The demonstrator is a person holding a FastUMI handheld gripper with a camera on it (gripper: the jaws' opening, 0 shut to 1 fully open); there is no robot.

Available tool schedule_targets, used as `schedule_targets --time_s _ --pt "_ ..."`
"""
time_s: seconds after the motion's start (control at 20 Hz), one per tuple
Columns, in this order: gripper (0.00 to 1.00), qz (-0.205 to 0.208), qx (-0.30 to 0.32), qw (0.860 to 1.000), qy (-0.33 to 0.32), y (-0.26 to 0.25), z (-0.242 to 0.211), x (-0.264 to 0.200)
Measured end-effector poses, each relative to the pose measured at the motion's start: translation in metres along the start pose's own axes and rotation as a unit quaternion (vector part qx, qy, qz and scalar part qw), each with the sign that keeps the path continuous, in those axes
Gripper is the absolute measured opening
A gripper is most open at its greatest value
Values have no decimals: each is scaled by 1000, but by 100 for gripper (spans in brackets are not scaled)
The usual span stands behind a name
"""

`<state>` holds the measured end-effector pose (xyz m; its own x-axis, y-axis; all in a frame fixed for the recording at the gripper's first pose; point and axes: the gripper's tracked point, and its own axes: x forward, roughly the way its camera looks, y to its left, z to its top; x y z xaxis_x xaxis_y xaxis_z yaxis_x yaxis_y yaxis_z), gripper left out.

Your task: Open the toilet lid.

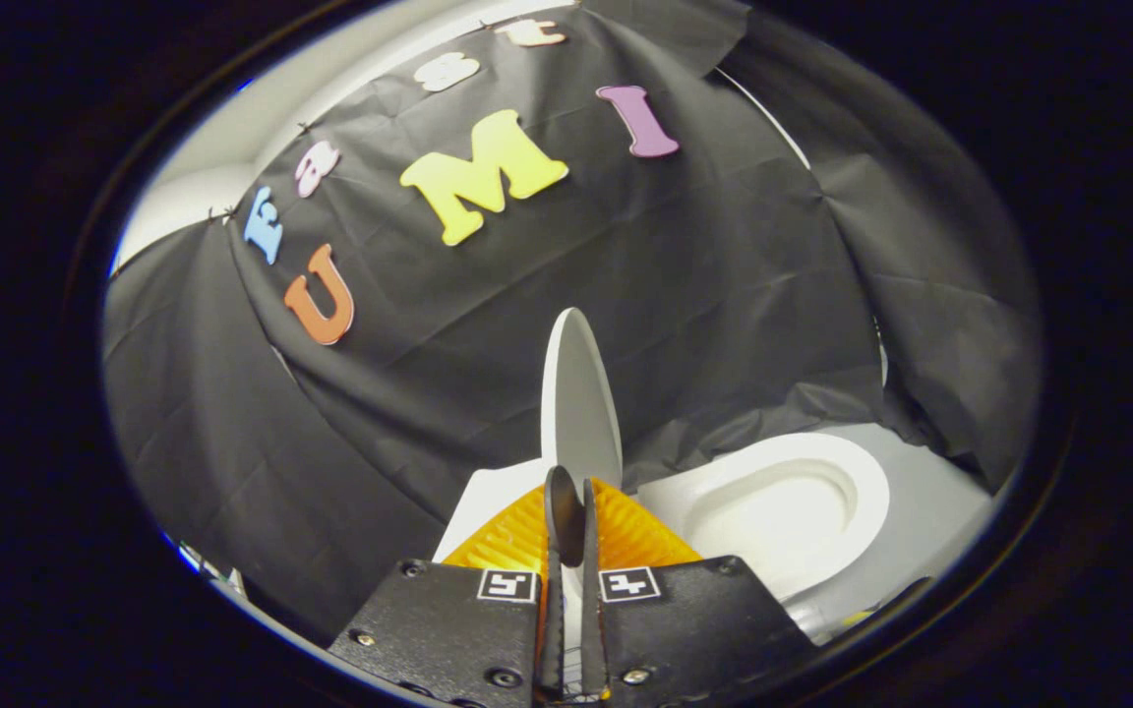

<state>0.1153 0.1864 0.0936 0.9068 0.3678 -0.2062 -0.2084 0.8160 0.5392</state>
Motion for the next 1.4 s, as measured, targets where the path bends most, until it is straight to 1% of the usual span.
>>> schedule_targets --time_s 0.3,0.55,0.7,0.95,1.1,1.3,1.4 --pt "10 -9 -51 999 -4 33 -10 9" --pt "10 -7 -99 995 -3 65 -22 18" --pt "10 -3 -110 994 1 79 -30 24" --pt "10 -9 -132 991 -1 98 -43 29" --pt "10 -9 -156 988 2 113 -53 36" --pt "14 4 -202 979 3 134 -66 41" --pt "24 13 -237 972 3 139 -68 46"
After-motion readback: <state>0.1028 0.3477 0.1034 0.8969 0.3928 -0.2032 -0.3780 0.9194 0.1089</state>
